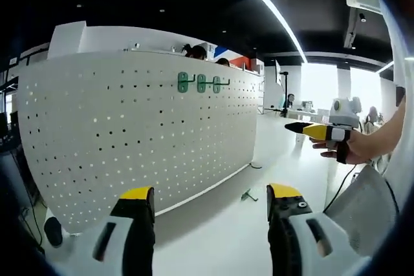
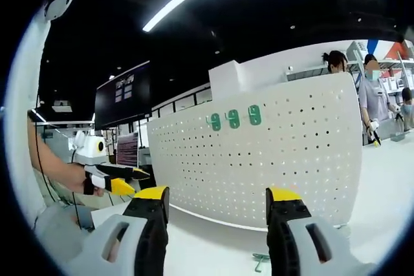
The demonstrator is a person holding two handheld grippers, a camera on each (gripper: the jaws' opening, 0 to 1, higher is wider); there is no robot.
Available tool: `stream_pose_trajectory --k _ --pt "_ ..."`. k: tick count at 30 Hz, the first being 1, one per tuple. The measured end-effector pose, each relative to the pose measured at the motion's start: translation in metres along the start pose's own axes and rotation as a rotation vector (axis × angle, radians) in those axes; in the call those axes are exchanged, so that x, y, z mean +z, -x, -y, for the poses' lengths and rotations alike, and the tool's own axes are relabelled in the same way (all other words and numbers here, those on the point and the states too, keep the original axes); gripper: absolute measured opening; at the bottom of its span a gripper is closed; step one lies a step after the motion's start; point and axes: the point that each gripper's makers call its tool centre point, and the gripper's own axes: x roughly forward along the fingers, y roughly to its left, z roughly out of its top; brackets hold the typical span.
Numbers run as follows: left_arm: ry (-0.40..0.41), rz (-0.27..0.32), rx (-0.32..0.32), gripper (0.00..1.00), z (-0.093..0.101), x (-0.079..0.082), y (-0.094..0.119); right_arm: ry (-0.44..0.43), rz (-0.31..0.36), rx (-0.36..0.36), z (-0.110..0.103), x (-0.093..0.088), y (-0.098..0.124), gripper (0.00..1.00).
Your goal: Insert the hook assembly into the mounting plate slot until the hook locks in place.
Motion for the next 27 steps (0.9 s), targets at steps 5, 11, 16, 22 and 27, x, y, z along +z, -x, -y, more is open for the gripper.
stream_pose_trajectory --k 5,11,16,22,27 --pt "-0.029 -0.021 -0.042 0.73 0.003 0.001 -0.010 0.005 -0.002 0.009 -0.002 -0.001 0.000 0.58" --pt "-0.056 -0.048 -0.078 0.73 0.005 0.000 -0.019 0.009 -0.002 0.014 -0.005 -0.002 0.001 0.58" --pt "-0.088 -0.079 -0.114 0.73 0.008 -0.002 -0.028 0.010 0.003 0.018 -0.007 -0.001 0.001 0.57" --pt "-0.116 -0.112 -0.158 0.73 0.016 -0.004 -0.038 0.010 0.006 0.018 -0.011 -0.001 0.002 0.57" --pt "-0.162 -0.141 -0.203 0.73 0.025 -0.006 -0.048 0.008 0.012 0.013 -0.010 0.000 0.004 0.57"
